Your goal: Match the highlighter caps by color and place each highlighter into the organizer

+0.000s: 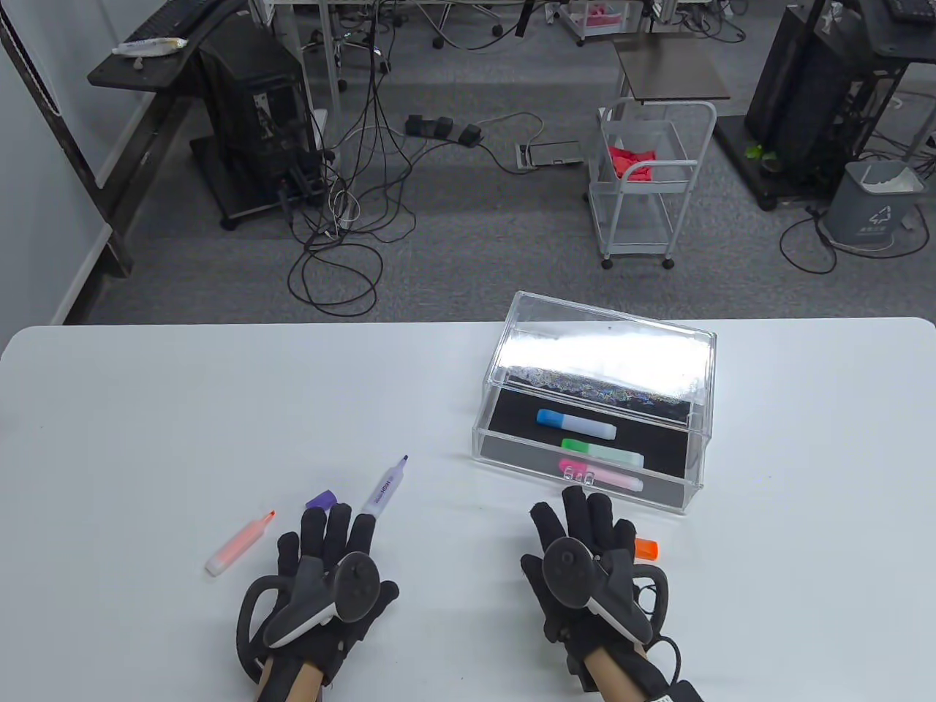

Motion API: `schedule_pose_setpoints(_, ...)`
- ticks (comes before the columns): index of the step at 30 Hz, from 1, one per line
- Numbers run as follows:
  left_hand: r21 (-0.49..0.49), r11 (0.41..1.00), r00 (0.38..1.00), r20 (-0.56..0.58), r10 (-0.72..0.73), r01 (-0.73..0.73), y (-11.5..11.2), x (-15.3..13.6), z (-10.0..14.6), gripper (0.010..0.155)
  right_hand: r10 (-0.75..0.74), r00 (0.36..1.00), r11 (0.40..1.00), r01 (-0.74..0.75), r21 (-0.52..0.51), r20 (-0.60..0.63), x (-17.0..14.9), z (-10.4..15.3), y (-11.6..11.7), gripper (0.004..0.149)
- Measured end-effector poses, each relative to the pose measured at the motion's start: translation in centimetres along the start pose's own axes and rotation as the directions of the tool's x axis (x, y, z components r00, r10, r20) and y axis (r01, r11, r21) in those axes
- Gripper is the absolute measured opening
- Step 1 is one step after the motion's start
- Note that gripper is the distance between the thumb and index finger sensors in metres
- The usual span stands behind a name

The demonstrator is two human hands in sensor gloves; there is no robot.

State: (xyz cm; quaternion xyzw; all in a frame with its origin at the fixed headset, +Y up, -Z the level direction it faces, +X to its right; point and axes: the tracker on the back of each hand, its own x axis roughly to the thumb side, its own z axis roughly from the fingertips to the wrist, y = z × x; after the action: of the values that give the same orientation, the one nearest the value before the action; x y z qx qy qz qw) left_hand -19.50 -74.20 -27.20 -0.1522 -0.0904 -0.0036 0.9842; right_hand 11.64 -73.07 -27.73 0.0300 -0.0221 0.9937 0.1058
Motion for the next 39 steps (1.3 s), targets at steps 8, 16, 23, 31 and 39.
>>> schedule_pose_setpoints(8, 0.019, 1.0, 0.997, -0.073, 0.022, -0.021, 2.7, -2.4, -0.3, 0.091, -0.031, 0.999, 0.999, 0.031, 0.008, -0.009, -0.6, 0.3, -0.2, 0.069)
schedule_pose_setpoints(16, 0.034, 0.996, 0.977, -0.195, 0.089, -0.084, 4.7, -7.8, -0.6, 0.091, -0.033, 0.999, 0.999, 0.034, 0.027, -0.024, -0.9, 0.2, 0.0, 0.069)
schedule_pose_setpoints(23, -0.04, 0.99, 0.936, -0.333, 0.115, -0.136, 2.5, -12.2, -2.5, 0.088, -0.028, 0.999, 0.999, 0.029, 0.037, -0.026, -0.8, 0.2, 0.1, 0.069)
schedule_pose_setpoints(31, -0.091, 0.985, 0.907, -0.41, 0.096, -0.145, 0.2, -14.7, -3.4, 0.084, -0.003, 1.0, 0.999, 0.004, 0.053, -0.022, -0.6, 0.0, 0.4, 0.069)
schedule_pose_setpoints(39, -0.087, 0.987, 0.908, -0.409, 0.088, -0.135, -1.3, -15.2, -3.7, 0.074, -0.003, 1.0, 0.998, 0.004, 0.06, -0.014, -0.5, -0.1, 0.5, 0.069)
